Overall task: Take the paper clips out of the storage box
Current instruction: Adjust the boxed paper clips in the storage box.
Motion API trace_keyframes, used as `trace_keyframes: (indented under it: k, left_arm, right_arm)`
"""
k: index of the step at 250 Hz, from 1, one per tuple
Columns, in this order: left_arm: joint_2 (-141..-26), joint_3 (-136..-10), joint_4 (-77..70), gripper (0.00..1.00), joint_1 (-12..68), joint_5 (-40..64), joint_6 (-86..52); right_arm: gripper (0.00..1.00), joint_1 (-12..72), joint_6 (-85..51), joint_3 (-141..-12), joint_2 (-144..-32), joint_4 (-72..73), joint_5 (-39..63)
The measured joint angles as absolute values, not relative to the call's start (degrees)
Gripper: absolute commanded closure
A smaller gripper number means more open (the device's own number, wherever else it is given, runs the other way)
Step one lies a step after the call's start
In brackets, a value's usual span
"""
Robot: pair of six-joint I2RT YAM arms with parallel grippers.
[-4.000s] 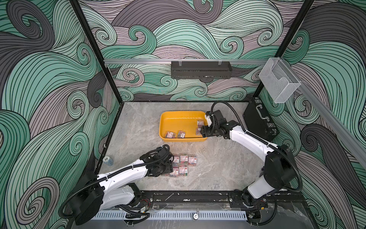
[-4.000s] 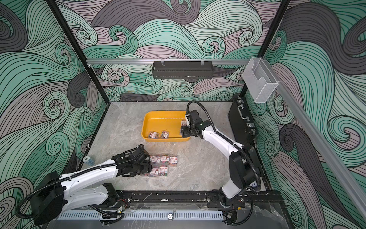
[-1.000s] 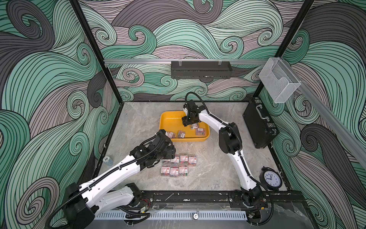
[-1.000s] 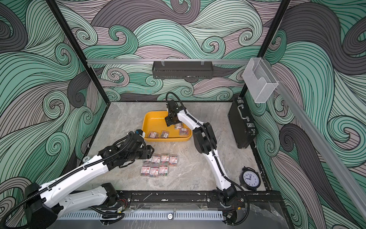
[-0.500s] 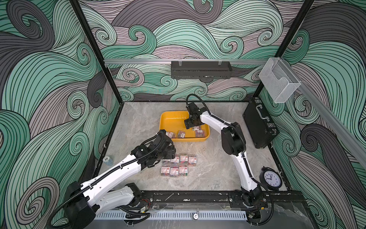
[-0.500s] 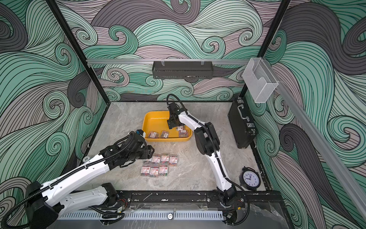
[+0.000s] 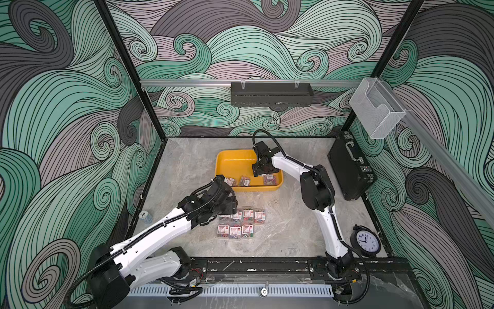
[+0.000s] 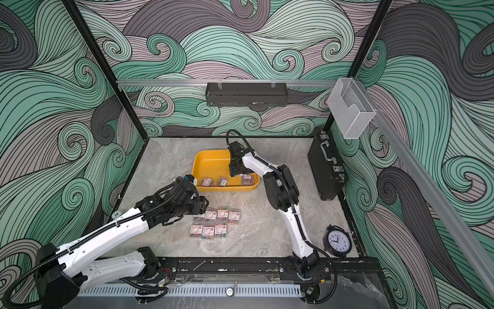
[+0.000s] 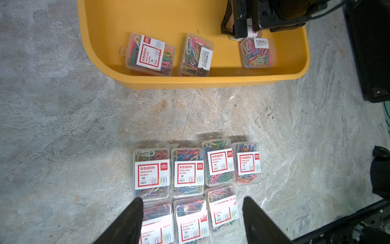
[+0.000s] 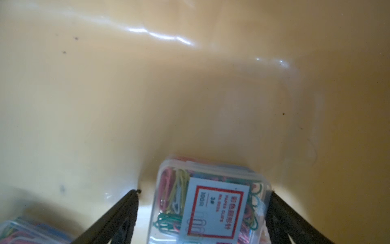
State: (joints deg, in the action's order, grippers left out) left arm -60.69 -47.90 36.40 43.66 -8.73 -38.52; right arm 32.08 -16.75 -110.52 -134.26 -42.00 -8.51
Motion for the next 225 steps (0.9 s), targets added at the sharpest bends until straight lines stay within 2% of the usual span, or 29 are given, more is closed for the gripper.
trace_keyframes:
  k: [50, 90, 109, 126, 155, 225]
  left_arm:
    - [-60.7, -47.9, 36.4, 0.27, 43.6, -8.7, -38.5]
    - [-60.7, -47.9, 36.4, 0.27, 43.6, -8.7, -38.5]
    - [-60.6, -47.9, 36.4, 0.28, 43.6, -8.8, -38.5]
    - [-60.6, -47.9, 36.5, 0.28, 43.6, -8.8, -38.5]
    - [-60.5, -47.9, 36.5, 0.28, 43.6, -8.8, -38.5]
    - [-60.5, -47.9, 36.4, 0.27, 43.6, -9.0, -38.5]
  right_arm:
    - [0.22, 32.0, -14.9, -110.6, -134.3, -39.0, -3.2]
    - [0.22, 32.2, -11.4, -115.9, -135.9, -38.5, 1.2]
    - [0.20, 32.5, -9.6, -120.0, -137.7, -38.5, 2.7]
    - [0.14, 32.8, -8.1, -123.8, -139.5, -38.8, 3.6]
    - [0.08, 33.5, -5.7, -125.1, -140.4, -39.3, 3.5]
    - [0.07, 34.3, -2.6, -123.6, -140.4, -41.2, 1.6]
